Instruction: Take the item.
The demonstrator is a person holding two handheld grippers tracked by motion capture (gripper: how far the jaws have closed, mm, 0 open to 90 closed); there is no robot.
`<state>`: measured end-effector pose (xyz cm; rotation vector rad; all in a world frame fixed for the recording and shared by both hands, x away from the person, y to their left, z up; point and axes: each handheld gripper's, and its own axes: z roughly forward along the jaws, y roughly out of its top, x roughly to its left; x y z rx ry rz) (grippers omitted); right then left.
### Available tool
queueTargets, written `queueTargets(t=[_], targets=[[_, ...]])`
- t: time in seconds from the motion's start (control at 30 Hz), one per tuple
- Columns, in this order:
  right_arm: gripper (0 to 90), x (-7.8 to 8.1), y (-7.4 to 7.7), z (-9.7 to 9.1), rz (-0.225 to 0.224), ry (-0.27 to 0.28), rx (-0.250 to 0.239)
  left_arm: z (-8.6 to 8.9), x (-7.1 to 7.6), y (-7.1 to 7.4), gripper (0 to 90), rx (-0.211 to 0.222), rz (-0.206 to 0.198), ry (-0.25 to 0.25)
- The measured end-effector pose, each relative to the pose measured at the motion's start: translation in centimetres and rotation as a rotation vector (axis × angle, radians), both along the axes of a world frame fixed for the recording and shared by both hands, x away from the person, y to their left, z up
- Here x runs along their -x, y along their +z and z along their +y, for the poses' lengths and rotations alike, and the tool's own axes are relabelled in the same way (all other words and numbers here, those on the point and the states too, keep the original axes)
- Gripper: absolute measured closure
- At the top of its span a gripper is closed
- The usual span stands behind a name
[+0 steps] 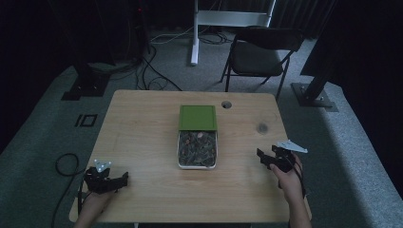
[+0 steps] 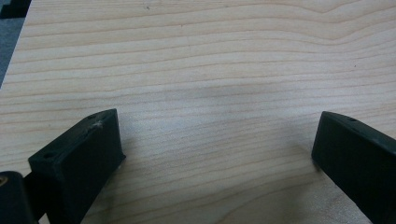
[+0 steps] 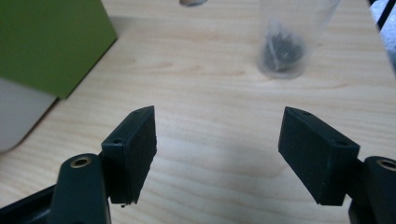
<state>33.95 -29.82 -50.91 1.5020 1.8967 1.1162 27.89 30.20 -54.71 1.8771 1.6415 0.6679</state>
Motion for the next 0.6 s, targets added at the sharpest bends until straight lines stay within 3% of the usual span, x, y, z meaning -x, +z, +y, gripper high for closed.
queueTargets(t=[0.6], targets=[[24.4, 1.4, -2.7, 0.2, 0.061, 0.008, 0.058, 0.0, 0.1, 0.0, 2.3, 0.0, 0.0, 0.001]])
